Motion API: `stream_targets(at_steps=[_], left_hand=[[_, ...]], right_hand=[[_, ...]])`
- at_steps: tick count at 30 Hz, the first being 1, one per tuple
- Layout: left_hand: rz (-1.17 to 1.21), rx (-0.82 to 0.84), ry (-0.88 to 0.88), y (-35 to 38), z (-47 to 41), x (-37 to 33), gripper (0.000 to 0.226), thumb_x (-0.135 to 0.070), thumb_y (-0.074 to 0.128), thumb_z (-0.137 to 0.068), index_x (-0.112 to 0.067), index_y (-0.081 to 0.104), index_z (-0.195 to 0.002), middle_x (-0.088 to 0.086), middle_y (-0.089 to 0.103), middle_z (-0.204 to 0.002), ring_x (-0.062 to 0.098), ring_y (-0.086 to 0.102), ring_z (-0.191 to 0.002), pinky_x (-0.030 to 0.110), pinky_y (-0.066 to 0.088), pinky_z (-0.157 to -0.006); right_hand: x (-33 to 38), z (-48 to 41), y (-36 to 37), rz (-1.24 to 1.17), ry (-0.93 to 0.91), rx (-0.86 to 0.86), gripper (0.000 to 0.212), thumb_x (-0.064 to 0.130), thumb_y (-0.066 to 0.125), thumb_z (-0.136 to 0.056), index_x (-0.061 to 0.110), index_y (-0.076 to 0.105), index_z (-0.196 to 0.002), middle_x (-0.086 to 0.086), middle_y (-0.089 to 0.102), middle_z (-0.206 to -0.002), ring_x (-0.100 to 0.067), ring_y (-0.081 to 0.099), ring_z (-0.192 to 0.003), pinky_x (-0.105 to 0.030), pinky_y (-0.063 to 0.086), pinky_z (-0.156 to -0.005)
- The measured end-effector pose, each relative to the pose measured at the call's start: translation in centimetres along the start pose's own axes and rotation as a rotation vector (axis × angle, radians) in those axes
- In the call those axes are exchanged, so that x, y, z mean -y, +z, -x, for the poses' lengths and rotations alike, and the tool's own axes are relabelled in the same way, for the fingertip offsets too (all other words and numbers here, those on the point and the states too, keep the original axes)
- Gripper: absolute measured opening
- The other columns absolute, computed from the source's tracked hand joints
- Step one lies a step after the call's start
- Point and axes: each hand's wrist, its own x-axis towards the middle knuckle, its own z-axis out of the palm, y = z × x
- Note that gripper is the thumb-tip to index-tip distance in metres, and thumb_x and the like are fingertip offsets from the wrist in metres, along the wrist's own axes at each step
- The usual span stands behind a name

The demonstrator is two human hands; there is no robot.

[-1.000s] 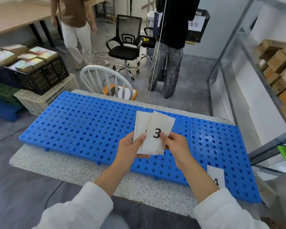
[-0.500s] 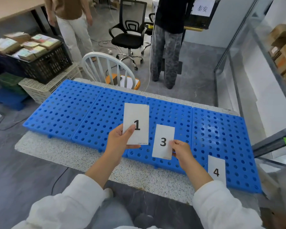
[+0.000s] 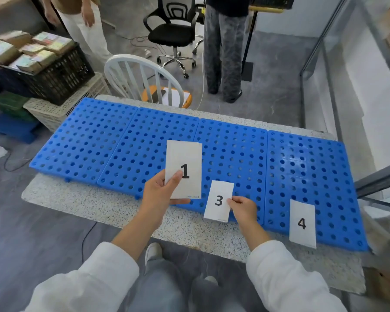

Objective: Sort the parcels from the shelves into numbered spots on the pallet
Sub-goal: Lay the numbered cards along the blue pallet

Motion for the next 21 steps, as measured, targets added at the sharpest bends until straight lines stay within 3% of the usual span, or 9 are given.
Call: stream_targets(at_steps=[8, 14, 18, 21], left_hand=[[-0.059, 0.032, -0.019, 1.2, 0.1, 0.2, 0.024, -0.027, 0.065, -0.09, -0.014, 0.069, -0.11, 0.006, 0.073, -0.101, 0.023, 0.072, -0.089, 0.043, 0.061, -0.064], [-0.063, 0.03, -0.02, 1.5, -0.1, 0.3, 0.024, -0.028, 0.066, -0.089, -0.014, 0.069, -0.109, 0.006, 0.073, -0.101, 0.024, 0.072, -0.089, 0.041, 0.061, -0.063], [-0.048, 0.013, -0.015, 2.1, -0.2, -0.1, 0.023, -0.028, 0.066, -0.09, -0.014, 0.07, -0.107, 0.006, 0.074, -0.1, 0.023, 0.073, -0.087, 0.039, 0.061, -0.062], [-0.067, 0.03, -0.01, 2.5, -0.1, -0.7, 0.024, -0.029, 0.064, -0.091, -0.016, 0.069, -0.111, 0.006, 0.073, -0.102, 0.022, 0.072, -0.09, 0.04, 0.061, -0.064]], right_hand=[[-1.0, -0.2, 0.0, 0.16, -0.108, -0.014, 0.008, 0.014, 0.06, -0.092, 0.008, 0.063, -0.095, -0.004, 0.065, -0.093, -0.013, 0.057, -0.081, -0.015, 0.039, -0.057], [0.9, 0.3, 0.1, 0.32, -0.136, -0.056, 0.018, 0.023, 0.043, -0.098, 0.013, 0.053, -0.109, 0.0, 0.052, -0.111, -0.016, 0.055, -0.081, -0.03, 0.044, -0.064], [5.8, 2.6, 0.1, 0.021, -0.242, 0.261, 0.026, 0.031, 0.045, -0.099, 0.019, 0.067, -0.094, 0.002, 0.066, -0.09, -0.017, 0.061, -0.086, -0.023, 0.049, -0.066], [10.0, 5.0, -0.1, -0.192, -0.237, 0.471, 0.037, 0.048, 0.048, -0.095, 0.022, 0.074, -0.097, 0.0, 0.074, -0.095, -0.016, 0.068, -0.093, -0.028, 0.054, -0.083]])
